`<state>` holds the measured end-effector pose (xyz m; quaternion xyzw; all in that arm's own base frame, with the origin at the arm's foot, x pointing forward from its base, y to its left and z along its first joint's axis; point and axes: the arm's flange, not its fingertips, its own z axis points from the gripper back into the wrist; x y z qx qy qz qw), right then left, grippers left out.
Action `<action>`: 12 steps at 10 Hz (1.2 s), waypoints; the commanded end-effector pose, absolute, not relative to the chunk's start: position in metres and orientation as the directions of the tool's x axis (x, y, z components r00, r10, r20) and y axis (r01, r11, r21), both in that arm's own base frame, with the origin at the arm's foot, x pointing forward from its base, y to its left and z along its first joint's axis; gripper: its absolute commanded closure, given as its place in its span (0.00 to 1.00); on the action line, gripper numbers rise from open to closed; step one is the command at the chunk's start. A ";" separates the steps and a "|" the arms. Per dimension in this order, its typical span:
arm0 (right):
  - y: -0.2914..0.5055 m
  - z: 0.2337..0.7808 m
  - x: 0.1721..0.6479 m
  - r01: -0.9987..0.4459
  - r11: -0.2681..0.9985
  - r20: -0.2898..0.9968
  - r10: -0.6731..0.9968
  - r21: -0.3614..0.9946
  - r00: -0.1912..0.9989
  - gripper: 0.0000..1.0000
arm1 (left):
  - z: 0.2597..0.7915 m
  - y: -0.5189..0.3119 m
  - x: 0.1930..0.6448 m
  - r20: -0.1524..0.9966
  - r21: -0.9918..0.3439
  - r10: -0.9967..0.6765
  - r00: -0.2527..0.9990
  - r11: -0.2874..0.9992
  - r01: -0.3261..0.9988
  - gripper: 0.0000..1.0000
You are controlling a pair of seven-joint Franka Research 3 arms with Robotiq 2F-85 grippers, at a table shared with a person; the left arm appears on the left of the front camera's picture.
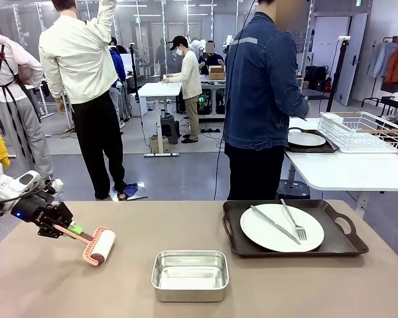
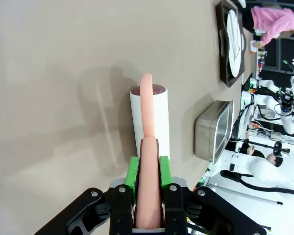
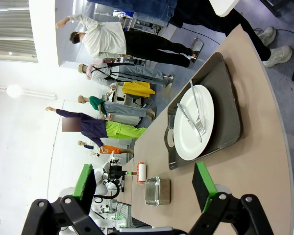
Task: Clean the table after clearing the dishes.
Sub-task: When the left (or right) Handle tray is removed, use the left hand (or right hand) to clean the left (or right) side of the table with the Lint Roller.
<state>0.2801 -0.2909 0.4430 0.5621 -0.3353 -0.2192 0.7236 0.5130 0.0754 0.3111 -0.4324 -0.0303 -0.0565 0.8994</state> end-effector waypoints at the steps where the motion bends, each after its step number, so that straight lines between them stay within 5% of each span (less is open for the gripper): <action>1: -0.291 0.446 0.278 -0.077 0.275 0.253 -0.690 0.958 0.679 0.00 | 0.304 0.102 0.513 0.109 -0.722 -0.109 0.988 0.674 0.154 0.79; 12: -0.291 0.446 0.278 -0.077 0.275 0.253 -0.690 0.958 0.679 0.00 | 0.361 0.266 0.485 0.101 -0.373 0.039 0.994 0.928 0.002 0.79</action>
